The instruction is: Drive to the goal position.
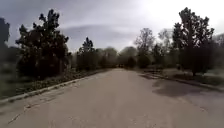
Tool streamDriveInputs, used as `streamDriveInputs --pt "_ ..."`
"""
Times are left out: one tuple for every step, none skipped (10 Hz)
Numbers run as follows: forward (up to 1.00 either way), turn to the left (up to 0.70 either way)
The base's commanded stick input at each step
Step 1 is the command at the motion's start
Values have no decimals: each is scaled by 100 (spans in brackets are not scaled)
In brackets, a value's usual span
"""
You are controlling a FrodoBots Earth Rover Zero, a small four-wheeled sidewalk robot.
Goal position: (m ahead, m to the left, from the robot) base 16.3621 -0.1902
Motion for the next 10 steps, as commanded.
streamDriveInputs --pt "70 0" --pt "70 0" --pt "70 0" --pt "70 0" --pt "70 0" --pt "70 0" --pt "70 0" --pt "70 0" --pt "70 0" --pt "70 0"
